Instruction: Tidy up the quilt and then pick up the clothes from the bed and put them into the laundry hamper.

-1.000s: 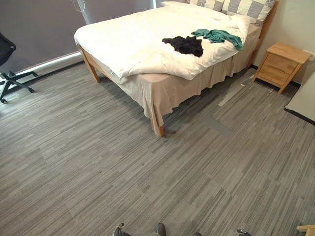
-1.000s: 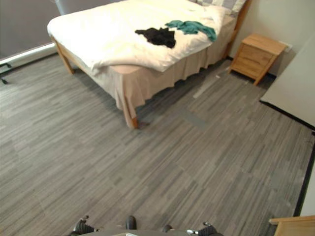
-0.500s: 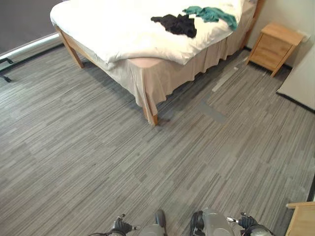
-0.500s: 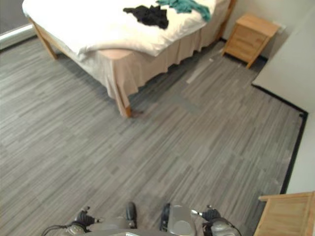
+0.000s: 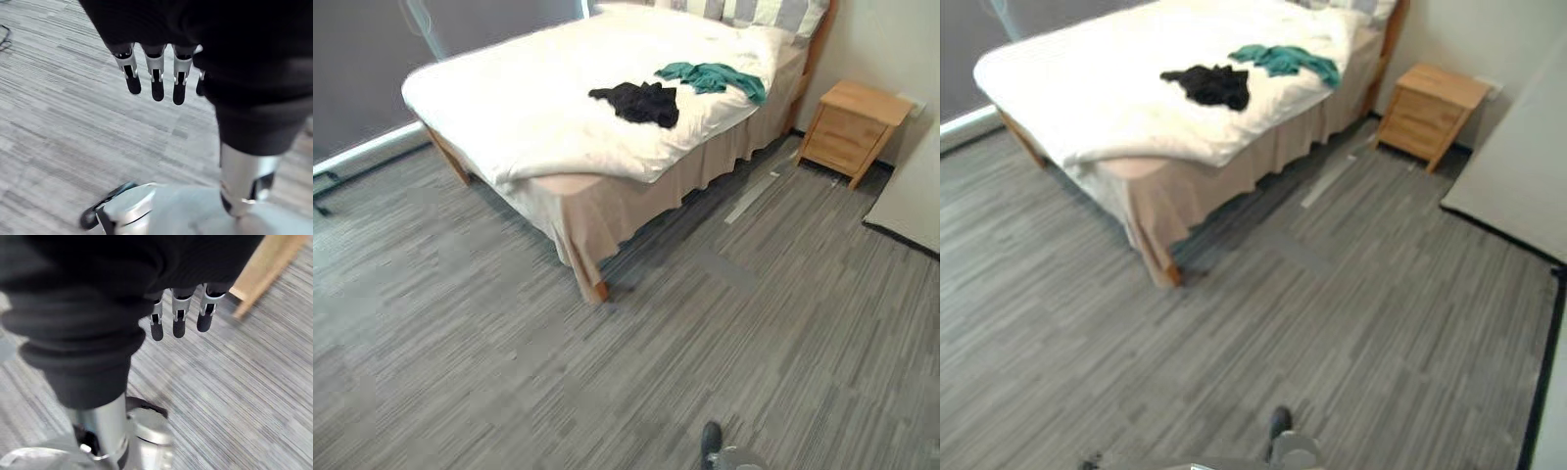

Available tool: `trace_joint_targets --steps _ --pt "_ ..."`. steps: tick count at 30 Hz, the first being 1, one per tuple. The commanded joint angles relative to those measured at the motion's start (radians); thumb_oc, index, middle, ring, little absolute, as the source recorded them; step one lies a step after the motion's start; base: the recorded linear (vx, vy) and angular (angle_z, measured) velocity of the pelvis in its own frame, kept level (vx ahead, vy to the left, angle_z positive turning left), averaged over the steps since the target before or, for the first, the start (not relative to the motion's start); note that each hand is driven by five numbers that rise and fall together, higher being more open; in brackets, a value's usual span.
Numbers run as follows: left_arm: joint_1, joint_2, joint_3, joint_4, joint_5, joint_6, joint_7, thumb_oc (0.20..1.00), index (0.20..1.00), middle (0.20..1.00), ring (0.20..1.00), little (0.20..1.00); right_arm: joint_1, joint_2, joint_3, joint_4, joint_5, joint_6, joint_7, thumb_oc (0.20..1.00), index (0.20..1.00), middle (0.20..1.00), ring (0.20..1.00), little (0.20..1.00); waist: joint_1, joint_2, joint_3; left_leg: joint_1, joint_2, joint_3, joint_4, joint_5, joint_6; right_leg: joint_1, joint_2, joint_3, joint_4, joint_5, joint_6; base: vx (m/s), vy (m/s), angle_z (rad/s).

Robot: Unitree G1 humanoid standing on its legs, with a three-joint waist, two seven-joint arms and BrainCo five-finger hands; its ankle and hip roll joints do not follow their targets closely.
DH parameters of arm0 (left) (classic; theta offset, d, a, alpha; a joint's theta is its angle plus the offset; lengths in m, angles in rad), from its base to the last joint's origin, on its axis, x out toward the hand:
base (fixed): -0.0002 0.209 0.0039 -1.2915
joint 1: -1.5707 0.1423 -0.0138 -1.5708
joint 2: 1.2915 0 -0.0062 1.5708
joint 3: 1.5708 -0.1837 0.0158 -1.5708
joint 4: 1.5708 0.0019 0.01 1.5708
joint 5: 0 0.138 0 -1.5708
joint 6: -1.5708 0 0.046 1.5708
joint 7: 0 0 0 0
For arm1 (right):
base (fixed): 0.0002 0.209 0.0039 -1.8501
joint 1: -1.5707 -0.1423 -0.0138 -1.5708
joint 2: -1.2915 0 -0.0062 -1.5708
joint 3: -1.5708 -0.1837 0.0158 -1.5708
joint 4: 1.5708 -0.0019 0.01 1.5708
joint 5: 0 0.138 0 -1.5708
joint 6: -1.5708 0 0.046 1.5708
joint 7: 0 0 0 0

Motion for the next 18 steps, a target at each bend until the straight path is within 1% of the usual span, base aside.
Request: trace_joint_targets --steps 1,2,3,4,5,6,7,8,9,10,11,12,13,14,15,16,17,18 --pt "-0.1 0.001 -0.052 -0.017 -0.04 -0.015 0.007 1.0 1.0 1.0 1.0 1.0 -0.086 -0.031 0.041 -0.006 -0.008 -0.013 -0.018 1.0 1.0 1.0 1.0 1.0 0.036 -0.034 0.088 0.066 -0.063 0.143 -0.056 -0.074 0.037 0.073 -0.028 -0.014 -0.061 -0.104 0.115 0.34 -0.066 -0.54" --pt "-0.1 0.001 -0.052 -0.017 -0.04 -0.015 0.007 1.0 1.0 1.0 1.0 1.0 -0.086 -0.031 0.041 -0.006 -0.008 -0.013 -0.018 1.0 1.0 1.0 1.0 1.0 0.035 -0.034 0.088 0.066 -0.063 0.143 -0.056 -0.074 0.037 0.073 -0.028 -0.014 -0.061 -0.104 0.115 0.55 0.059 -0.74" --pt "-0.099 -0.011 -0.039 -0.035 -0.062 -0.022 0.014 1.0 1.0 1.0 1.0 1.0 -0.109 -0.032 0.06 -0.021 -0.013 -0.02 -0.025 1.0 1.0 1.0 1.0 1.0 0.092 -0.034 0.072 -0.042 -0.087 0.236 -0.31 -0.094 0.039 0.147 -0.013 0.004 -0.076 -0.153 0.129 0.55 0.06 -0.5" --pt "-0.099 -0.011 -0.04 -0.036 -0.062 -0.022 0.014 1.0 1.0 1.0 1.0 1.0 -0.108 -0.032 0.06 -0.021 -0.013 -0.02 -0.025 1.0 1.0 1.0 1.0 1.0 0.094 -0.036 0.073 -0.037 -0.089 0.239 -0.314 -0.093 0.039 0.149 -0.016 0.006 -0.076 -0.154 0.13 0.91 0.183 -0.29" --pt "-0.094 -0.017 -0.035 -0.034 -0.061 -0.024 0.017 1.0 1.0 1.0 1.0 1.0 -0.115 -0.028 0.064 -0.031 -0.009 -0.03 -0.03 1.0 1.0 1.0 1.0 1.0 0.109 -0.033 0.053 -0.047 -0.117 0.302 -0.573 -0.075 0.053 0.178 0.004 0.01 -0.076 -0.189 0.141 0.57 0.169 0.09" --pt "-0.095 -0.02 -0.031 -0.025 -0.059 -0.02 0.019 1.0 1.0 1.0 1.0 1.0 -0.117 -0.022 0.06 -0.036 -0.003 -0.038 -0.034 1.0 1.0 1.0 1.0 1.0 0.113 -0.027 0.045 -0.049 -0.113 0.361 -0.697 -0.02 0.035 0.207 0.029 0.001 -0.076 -0.217 0.143 0.76 0.212 0.16" --pt "-0.094 -0.023 -0.027 -0.02 -0.058 -0.017 0.02 1.0 1.0 1.0 1.0 1.0 -0.121 -0.017 0.058 -0.038 -0.004 -0.04 -0.037 1.0 1.0 1.0 1.0 1.0 0.11 -0.029 0.04 -0.057 -0.103 0.418 -0.77 -0.024 0.025 0.233 0.048 -0.008 -0.076 -0.241 0.145 0.43 0.099 0.14" --pt "-0.093 -0.023 -0.027 -0.02 -0.058 -0.016 0.02 1.0 1.0 1.0 1.0 1.0 -0.12 -0.016 0.059 -0.037 -0.004 -0.04 -0.037 1.0 1.0 1.0 1.0 1.0 0.109 -0.036 0.043 -0.04 -0.117 0.421 -0.787 -0.025 0.026 0.242 0.038 -0.009 -0.076 -0.248 0.149 0.61 0.125 0.23" --pt "-0.082 -0.023 -0.01 -0.007 -0.066 -0.006 0.015 1.0 1.0 1.0 1.0 1.0 -0.134 0.004 0.07 -0.032 -0.014 -0.039 -0.043 1.0 1.0 1.0 1.0 1.0 0.119 -0.046 0.025 -0.013 -0.115 0.486 -0.88 -0.002 0.046 0.28 0.081 -0.027 -0.076 -0.258 0.147 0.41 0.081 0.25" --pt "-0.082 -0.022 -0.009 -0.007 -0.066 -0.006 0.015 1.0 1.0 1.0 1.0 1.0 -0.134 0.004 0.07 -0.032 -0.014 -0.039 -0.043 1.0 1.0 1.0 1.0 1.0 0.119 -0.047 0.025 -0.012 -0.116 0.486 -0.881 -0.001 0.046 0.281 0.081 -0.027 -0.076 -0.258 0.147 0.55 0.088 0.08" --pt "-0.073 -0.02 -0.001 -0.003 -0.069 -0.002 0.015 1.0 1.0 1.0 1.0 1.0 -0.135 0.018 0.085 -0.031 -0.027 -0.04 -0.04 1.0 1.0 1.0 1.0 1.0 0.134 -0.058 0.025 0.002 -0.135 0.48 -0.871 -0.005 0.068 0.284 0.091 -0.032 -0.037 -0.254 0.148 0.49 0.067 0.16" --pt "-0.058 -0.001 0.014 0.016 -0.069 0.005 0.005 1.0 1.0 1.0 1.0 1.0 -0.137 0.045 0.093 -0.027 -0.038 -0.044 -0.034 1.0 1.0 1.0 1.0 1.0 0.157 -0.093 0.028 0.043 -0.164 0.48 -0.862 -0.04 0.107 0.237 0.085 -0.06 0.182 -0.203 0.222 0.63 0.105 0.32" --pt "-0.055 0.01 0.017 0.03 -0.059 0.012 0.002 1.0 1.0 1.0 1.0 1.0 -0.136 0.053 0.092 -0.027 -0.046 -0.041 -0.029 1.0 1.0 1.0 1.0 1.0 0.154 -0.097 0.032 0.07 -0.17 0.48 -0.86 -0.061 0.124 0.189 0.052 -0.082 0.314 -0.153 0.288 0.47 0.096 0.54" --pt "-0.055 0.01 0.017 0.03 -0.059 0.012 0.002 1.0 1.0 1.0 1.0 1.0 -0.136 0.054 0.092 -0.027 -0.046 -0.04 -0.029 1.0 1.0 1.0 1.0 1.0 0.154 -0.098 0.031 0.069 -0.173 0.48 -0.86 -0.062 0.126 0.185 0.048 -0.083 0.321 -0.157 0.291 0.24 0.031 0.83" --pt "-0.056 0.022 0.018 0.039 -0.05 0.016 0.003 1.0 1.0 1.0 1.0 1.0 -0.14 0.056 0.095 -0.033 -0.048 -0.041 -0.027 1.0 1.0 1.0 1.0 1.0 0.145 -0.097 0.042 0.089 -0.167 0.471 -0.857 -0.071 0.13 0.111 0.013 -0.093 0.461 -0.083 0.312 0.33 0.061 1.01" --pt "-0.07 0.038 0.015 0.037 -0.054 0.02 0.009 1.0 1.0 1.0 1.0 1.0 -0.163 0.054 0.098 -0.07 -0.044 -0.038 -0.02 1.0 1.0 1.0 1.0 1.0 0.117 -0.07 0.063 0.139 -0.147 0.436 -0.883 -0.075 0.137 -0.026 -0.05 -0.096 0.661 -0.055 0.312 0.46 0.065 1.01" --pt "-0.073 0.043 0.011 0.035 -0.054 0.019 0.005 1.0 1.0 1.0 1.0 1.0 -0.17 0.055 0.1 -0.078 -0.044 -0.038 -0.019 1.0 1.0 1.0 1.0 1.0 0.111 -0.058 0.064 0.167 -0.145 0.419 -0.895 -0.079 0.137 -0.05 -0.08 -0.113 0.656 -0.077 0.312 0.5 0.065 0.91" --pt "-0.074 0.05 0.004 0.03 -0.05 0.014 0.002 1.0 1.0 1.0 1.0 1.0 -0.174 0.055 0.104 -0.079 -0.048 -0.038 -0.018 1.0 1.0 1.0 1.0 1.0 0.109 -0.052 0.065 0.188 -0.145 0.398 -0.91 -0.087 0.133 -0.058 -0.118 -0.124 0.594 -0.114 0.302 0.23 -0.025 0.79"
